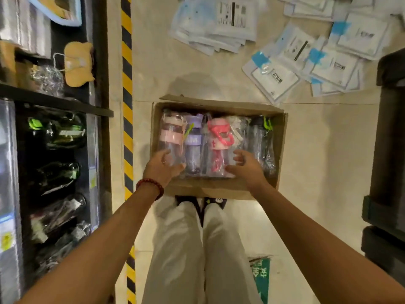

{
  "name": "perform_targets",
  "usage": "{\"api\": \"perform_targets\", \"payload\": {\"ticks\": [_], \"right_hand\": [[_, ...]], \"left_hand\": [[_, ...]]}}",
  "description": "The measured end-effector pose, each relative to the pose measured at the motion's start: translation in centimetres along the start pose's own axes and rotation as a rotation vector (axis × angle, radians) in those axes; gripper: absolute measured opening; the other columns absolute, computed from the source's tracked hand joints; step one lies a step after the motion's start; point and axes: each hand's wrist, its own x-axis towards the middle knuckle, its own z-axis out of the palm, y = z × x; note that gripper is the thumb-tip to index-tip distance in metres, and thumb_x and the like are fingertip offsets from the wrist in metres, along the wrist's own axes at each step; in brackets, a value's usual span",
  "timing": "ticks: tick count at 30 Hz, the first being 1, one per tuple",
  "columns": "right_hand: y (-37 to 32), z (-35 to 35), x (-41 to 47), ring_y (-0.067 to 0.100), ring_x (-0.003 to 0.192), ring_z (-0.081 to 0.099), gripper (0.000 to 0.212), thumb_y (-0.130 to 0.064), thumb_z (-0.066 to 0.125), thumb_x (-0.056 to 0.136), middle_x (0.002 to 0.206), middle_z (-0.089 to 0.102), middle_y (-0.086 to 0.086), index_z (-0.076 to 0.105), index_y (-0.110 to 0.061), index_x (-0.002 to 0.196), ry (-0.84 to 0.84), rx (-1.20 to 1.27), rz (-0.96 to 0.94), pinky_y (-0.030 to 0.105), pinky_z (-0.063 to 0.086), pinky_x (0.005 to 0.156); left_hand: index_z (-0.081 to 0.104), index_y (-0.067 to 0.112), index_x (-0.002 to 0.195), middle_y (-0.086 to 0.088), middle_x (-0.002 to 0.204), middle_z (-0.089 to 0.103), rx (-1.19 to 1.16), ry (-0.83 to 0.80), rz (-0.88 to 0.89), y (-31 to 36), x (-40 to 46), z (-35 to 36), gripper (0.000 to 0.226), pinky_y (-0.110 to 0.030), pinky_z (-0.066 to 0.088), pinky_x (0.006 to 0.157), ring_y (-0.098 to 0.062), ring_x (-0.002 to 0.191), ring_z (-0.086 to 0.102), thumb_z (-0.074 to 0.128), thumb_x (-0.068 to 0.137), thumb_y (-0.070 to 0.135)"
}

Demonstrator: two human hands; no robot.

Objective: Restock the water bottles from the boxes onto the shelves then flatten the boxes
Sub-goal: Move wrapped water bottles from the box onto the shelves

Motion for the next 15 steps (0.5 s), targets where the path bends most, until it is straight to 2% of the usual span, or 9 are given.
{"api": "perform_targets", "payload": {"ticks": [2, 6, 9, 10, 12, 15], "right_hand": [[1.3, 0.9, 3.5, 0.011, 0.092, 0.050, 0.051, -0.006, 0.069, 0.082, 0.107, 0.048, -0.001, 0.047, -0.011, 0.128, 0.015, -0.035, 0.005, 0.020, 0.043, 0.068], [4.4, 3.1, 9.6, 0.018, 0.111, 0.047, 0.067, -0.010, 0.073, 0.080, 0.118, 0.045, -0.003, 0.037, -0.018, 0.136, 0.061, -0.053, 0.006, 0.030, 0.043, 0.086], [6.9, 4.9, 13.5, 0.017, 0.112, 0.048, 0.088, -0.012, 0.079, 0.073, 0.123, 0.047, -0.003, 0.026, -0.023, 0.142, 0.152, -0.008, -0.006, 0.028, 0.045, 0.081], [7.6, 5.5, 14.6, 0.020, 0.115, 0.048, 0.097, -0.015, 0.081, 0.070, 0.127, 0.046, -0.001, 0.020, -0.026, 0.144, 0.176, 0.002, -0.001, 0.030, 0.048, 0.082], [8.5, 6.5, 16.4, 0.030, 0.127, 0.041, 0.109, -0.020, 0.084, 0.065, 0.138, 0.039, 0.009, 0.012, -0.032, 0.146, 0.207, -0.042, 0.014, 0.046, 0.047, 0.096], [9.3, 7.6, 17.8, 0.034, 0.132, 0.031, 0.112, -0.016, 0.083, 0.067, 0.143, 0.028, 0.013, 0.007, -0.030, 0.149, 0.256, -0.077, 0.030, 0.047, 0.041, 0.103]], "left_hand": [[0.042, 0.010, 0.137, -0.008, 0.137, 0.048, 0.069, -0.003, 0.007, -1.0, 3.4, 0.8, 0.068, -0.038, 0.043, 0.101, -0.025, 0.124, 0.048, 0.076, 0.078, 0.019], [0.039, 0.010, 0.139, -0.009, 0.137, 0.049, 0.120, 0.099, 0.040, -3.3, 9.8, 2.4, 0.072, -0.031, 0.040, 0.097, -0.028, 0.124, 0.047, 0.076, 0.077, 0.019], [0.037, 0.015, 0.139, -0.008, 0.137, 0.048, 0.175, 0.166, 0.050, -5.1, 13.6, 3.4, 0.080, -0.035, 0.040, 0.098, -0.030, 0.124, 0.046, 0.080, 0.072, 0.025], [0.035, 0.015, 0.140, -0.008, 0.139, 0.047, 0.179, 0.188, 0.038, -5.8, 14.6, 3.6, 0.085, -0.036, 0.039, 0.100, -0.030, 0.126, 0.045, 0.081, 0.070, 0.027], [0.032, 0.012, 0.140, -0.008, 0.140, 0.046, 0.164, 0.198, 0.014, -7.0, 16.0, 4.2, 0.090, -0.034, 0.038, 0.099, -0.028, 0.126, 0.045, 0.083, 0.068, 0.030], [0.035, 0.012, 0.134, -0.006, 0.128, 0.053, 0.156, 0.213, -0.013, -8.2, 17.6, 4.9, 0.091, -0.032, 0.042, 0.092, -0.026, 0.114, 0.052, 0.085, 0.062, 0.037]]}}
